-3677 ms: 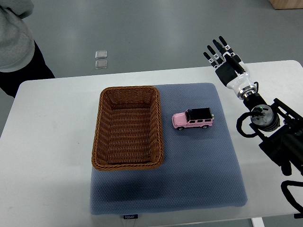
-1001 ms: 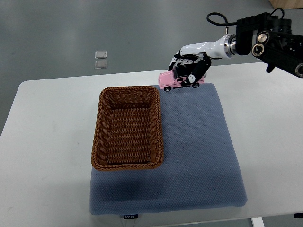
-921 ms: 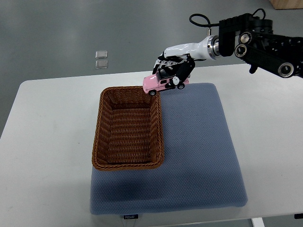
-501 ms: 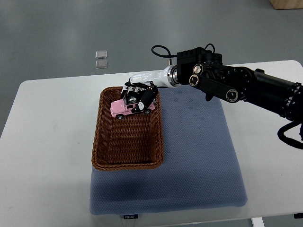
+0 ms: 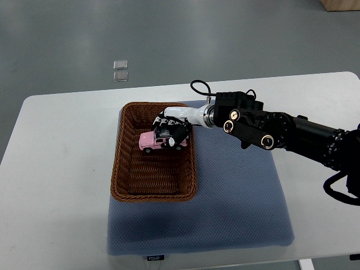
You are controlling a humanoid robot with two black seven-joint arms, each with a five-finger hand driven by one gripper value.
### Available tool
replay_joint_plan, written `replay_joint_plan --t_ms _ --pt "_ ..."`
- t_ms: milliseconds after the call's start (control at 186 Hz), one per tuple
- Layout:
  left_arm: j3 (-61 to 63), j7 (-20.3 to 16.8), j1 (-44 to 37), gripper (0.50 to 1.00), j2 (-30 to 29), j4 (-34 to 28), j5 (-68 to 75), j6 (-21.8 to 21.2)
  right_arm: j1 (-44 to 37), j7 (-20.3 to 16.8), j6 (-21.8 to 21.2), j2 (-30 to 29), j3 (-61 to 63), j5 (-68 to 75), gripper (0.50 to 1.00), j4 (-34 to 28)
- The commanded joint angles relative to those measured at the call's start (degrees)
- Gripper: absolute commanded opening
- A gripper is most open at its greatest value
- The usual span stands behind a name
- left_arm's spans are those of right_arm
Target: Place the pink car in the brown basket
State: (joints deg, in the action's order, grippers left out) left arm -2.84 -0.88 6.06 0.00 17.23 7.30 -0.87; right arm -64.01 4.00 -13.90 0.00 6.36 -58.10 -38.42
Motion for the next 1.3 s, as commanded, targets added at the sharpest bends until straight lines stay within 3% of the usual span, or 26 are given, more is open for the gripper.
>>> replay_joint_plan --t_ms 0,48,145,495,721,727,808,856,958,1087,1292 --pt "0.02 0.0 0.0 1.0 0.0 0.0 -0.01 -0.01 0.38 0.13 0.19 0.0 0.49 0.09 0.705 0.01" --pt "0.02 0.0 0.0 1.0 0.0 0.0 -0.01 -0.01 0.38 0.13 0.19 0.0 0.84 0.7 0.788 0.01" --pt "0.02 0.0 0.0 1.0 0.0 0.0 -0.01 -0.01 -0.06 0.13 0.19 0.0 1.02 0.97 0.858 0.01" --pt "0.02 0.0 0.0 1.0 0.0 -0.09 -0.01 -0.01 -2.52 -0.05 -0.78 0.09 8.93 2.9 0.862 -0.08" --pt "0.02 0.0 0.0 1.0 0.0 -0.09 -0.1 -0.01 -0.85 1.01 -0.52 6.33 22.73 12.13 0.862 0.01" --pt "-0.06 0.0 0.0 1.0 0.0 -0.09 -0.1 -0.01 2.54 3.01 -0.52 7.9 28.99 17.18 0.862 0.09" --pt "-0.06 0.0 0.0 1.0 0.0 0.0 -0.01 -0.01 8.63 6.72 -0.87 8.62 40.21 27.23 0.864 0.1" --pt "-0.06 0.0 0.0 1.0 0.0 0.0 -0.01 -0.01 11.53 7.6 -0.87 8.35 44.87 32.51 0.905 0.1" --pt "-0.06 0.0 0.0 1.0 0.0 0.09 -0.01 -0.01 18.74 7.95 -1.04 7.91 53.57 46.83 0.907 0.44" --pt "0.02 0.0 0.09 1.0 0.0 0.0 -0.01 -0.01 22.26 8.3 -1.39 6.33 55.42 59.58 0.907 3.34" --pt "0.02 0.0 0.0 1.0 0.0 0.0 -0.01 -0.01 23.05 10.24 -5.79 4.84 55.42 60.64 0.907 7.83"
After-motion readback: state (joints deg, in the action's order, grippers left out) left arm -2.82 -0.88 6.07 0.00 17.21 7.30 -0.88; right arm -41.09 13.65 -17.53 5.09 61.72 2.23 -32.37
